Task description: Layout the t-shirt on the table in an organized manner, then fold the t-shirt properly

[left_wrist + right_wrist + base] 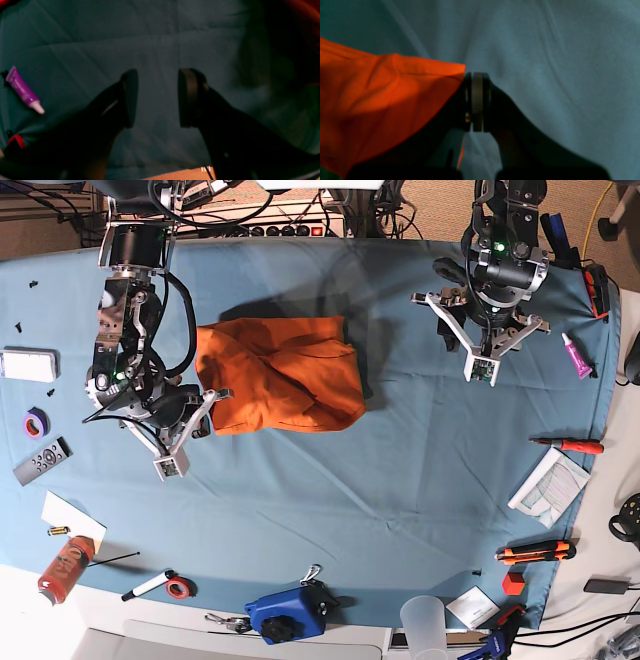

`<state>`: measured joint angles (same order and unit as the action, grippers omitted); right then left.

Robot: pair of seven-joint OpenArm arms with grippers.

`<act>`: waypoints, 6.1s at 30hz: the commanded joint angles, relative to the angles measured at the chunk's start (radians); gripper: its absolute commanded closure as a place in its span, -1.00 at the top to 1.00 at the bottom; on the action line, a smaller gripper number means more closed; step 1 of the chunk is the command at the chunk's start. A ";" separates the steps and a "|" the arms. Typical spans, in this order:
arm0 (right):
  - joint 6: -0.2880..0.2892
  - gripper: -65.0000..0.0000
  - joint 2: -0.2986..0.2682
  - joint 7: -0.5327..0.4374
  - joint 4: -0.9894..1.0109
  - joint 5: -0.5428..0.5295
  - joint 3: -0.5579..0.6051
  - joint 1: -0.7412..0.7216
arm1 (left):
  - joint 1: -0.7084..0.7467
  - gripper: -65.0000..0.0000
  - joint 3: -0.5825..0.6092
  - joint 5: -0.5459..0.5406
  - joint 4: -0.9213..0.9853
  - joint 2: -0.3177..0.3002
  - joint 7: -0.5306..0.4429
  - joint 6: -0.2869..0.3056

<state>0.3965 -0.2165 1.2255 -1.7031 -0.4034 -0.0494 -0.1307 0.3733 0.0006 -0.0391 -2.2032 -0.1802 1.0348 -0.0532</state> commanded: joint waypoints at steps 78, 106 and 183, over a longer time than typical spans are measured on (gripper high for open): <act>0.176 -0.95 -0.008 0.069 0.172 -0.322 -0.093 -0.069 | -0.008 -0.25 -0.001 0.001 -0.019 -0.002 -0.041 0.002; 0.274 -0.74 -0.008 0.034 -0.274 -0.196 -0.095 0.095 | -0.008 -0.25 -0.001 0.001 -0.019 0.000 -0.041 0.002; 0.259 -0.43 -0.011 0.107 -0.428 -0.251 0.546 0.199 | -0.008 -0.25 -0.001 0.001 -0.019 0.000 -0.060 0.002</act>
<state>0.6544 -0.2279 1.3571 -2.1124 -0.6392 0.4984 0.0799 0.3683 0.0006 -0.0425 -2.2036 -0.1780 0.9936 -0.0509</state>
